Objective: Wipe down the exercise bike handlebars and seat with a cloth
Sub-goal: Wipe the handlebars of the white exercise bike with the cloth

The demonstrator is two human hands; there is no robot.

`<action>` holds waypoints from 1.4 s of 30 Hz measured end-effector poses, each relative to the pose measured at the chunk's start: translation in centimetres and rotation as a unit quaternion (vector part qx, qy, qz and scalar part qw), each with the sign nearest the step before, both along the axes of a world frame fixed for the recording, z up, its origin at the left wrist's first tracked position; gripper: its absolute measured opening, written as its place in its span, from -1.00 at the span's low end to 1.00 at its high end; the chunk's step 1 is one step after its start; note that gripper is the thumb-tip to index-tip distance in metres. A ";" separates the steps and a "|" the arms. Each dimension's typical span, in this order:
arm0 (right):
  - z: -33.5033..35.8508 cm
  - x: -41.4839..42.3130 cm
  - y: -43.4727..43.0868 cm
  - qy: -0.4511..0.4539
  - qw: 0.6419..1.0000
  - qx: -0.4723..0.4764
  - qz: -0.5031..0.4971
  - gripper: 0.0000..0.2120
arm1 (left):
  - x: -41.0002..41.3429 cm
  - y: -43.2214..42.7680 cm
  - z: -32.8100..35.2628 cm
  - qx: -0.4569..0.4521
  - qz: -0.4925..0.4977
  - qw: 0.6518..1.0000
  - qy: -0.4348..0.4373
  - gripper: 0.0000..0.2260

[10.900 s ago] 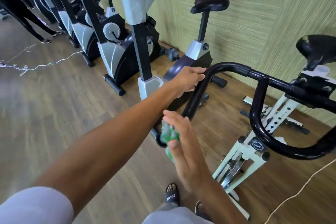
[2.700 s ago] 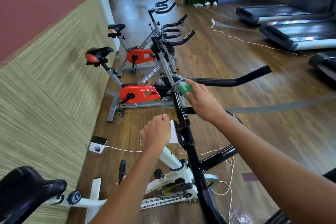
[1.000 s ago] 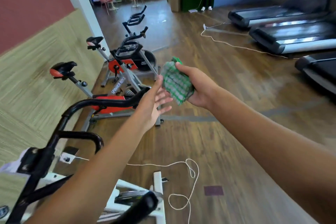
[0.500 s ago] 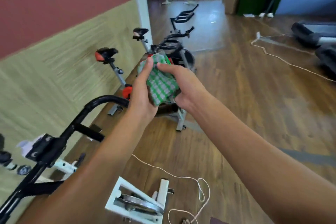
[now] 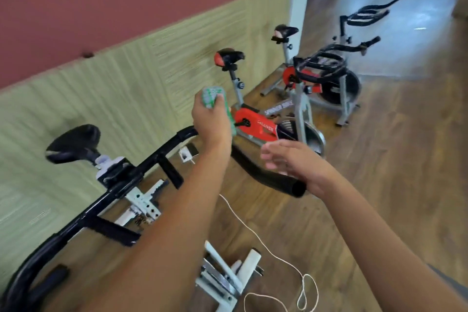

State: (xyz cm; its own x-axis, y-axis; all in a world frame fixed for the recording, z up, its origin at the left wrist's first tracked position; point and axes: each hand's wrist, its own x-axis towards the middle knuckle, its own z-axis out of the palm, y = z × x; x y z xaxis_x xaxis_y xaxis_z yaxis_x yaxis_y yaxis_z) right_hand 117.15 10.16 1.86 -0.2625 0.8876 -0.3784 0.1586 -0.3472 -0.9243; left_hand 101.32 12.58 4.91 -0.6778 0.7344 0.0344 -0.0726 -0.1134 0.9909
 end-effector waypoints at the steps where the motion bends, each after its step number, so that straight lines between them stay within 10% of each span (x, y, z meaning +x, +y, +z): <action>1: -0.5 -0.2 0.2 0.023 1.000 -0.017 0.007 -0.75 | 0.5 0.4 0.4 0.020 0.029 0.999 -0.008 -0.84; 23: -4.9 3.6 2.0 0.077 0.986 -0.078 0.129 -0.66 | 12.1 -9.9 -9.3 -0.093 0.024 0.980 0.176 -0.56; 31: -5.4 1.7 0.4 0.108 0.989 -0.059 0.085 -0.74 | 10.8 -9.8 -10.8 0.001 0.051 0.929 0.366 -0.55; 36: -6.5 1.6 -0.5 0.171 0.981 -0.059 0.061 -0.69 | 10.8 -9.1 -11.1 0.203 -0.027 0.940 0.275 -0.59; 42: -7.2 1.5 -1.0 0.197 0.978 -0.074 -0.004 -0.76 | 11.1 -8.2 -12.8 0.220 0.001 0.938 0.269 -0.43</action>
